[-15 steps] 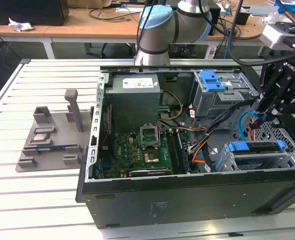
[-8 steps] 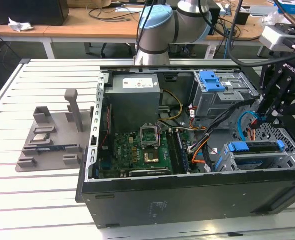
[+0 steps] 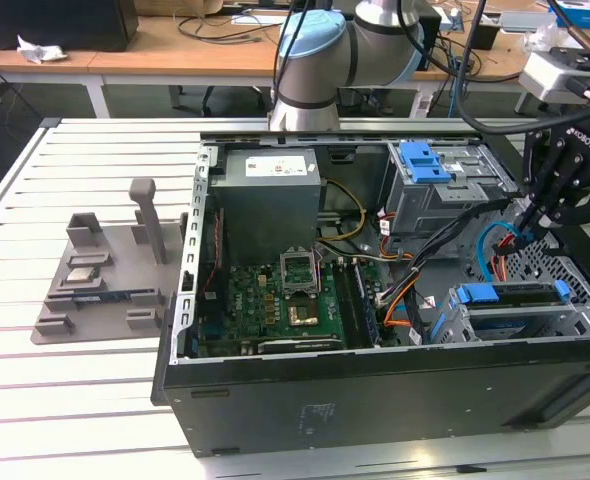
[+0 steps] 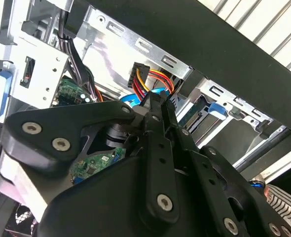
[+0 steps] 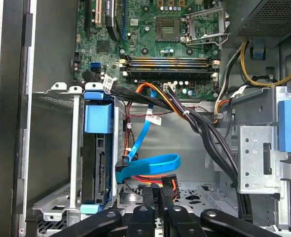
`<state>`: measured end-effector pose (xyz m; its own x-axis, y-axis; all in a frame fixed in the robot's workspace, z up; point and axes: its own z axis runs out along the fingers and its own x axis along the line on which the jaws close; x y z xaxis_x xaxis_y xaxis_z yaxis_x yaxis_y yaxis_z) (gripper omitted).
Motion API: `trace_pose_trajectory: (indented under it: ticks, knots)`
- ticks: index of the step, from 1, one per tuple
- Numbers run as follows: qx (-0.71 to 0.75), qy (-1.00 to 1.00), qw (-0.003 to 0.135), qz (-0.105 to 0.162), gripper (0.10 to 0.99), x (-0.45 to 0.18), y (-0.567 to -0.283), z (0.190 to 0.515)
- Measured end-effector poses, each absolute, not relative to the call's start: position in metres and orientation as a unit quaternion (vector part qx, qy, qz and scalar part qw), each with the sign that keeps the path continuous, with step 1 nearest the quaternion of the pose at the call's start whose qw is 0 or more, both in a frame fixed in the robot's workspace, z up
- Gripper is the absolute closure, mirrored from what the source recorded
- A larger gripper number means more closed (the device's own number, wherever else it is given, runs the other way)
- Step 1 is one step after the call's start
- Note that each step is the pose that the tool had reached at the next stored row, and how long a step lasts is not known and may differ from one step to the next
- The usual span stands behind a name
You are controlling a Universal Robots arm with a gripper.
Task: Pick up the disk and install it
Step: 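Insert the first disk wire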
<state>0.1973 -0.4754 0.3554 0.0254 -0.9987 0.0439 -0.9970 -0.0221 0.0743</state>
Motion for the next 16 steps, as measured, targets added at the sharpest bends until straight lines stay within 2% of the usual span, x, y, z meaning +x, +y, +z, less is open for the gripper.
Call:
trace_pose_trajectory:
  ticks: [6,16]
  knots:
    - [0.715,-0.698,0.042,-0.01,0.918,0.197,-0.476,0.355]
    - [0.716,-0.696,0.043,-0.009,0.918,0.193,-0.508,0.355]
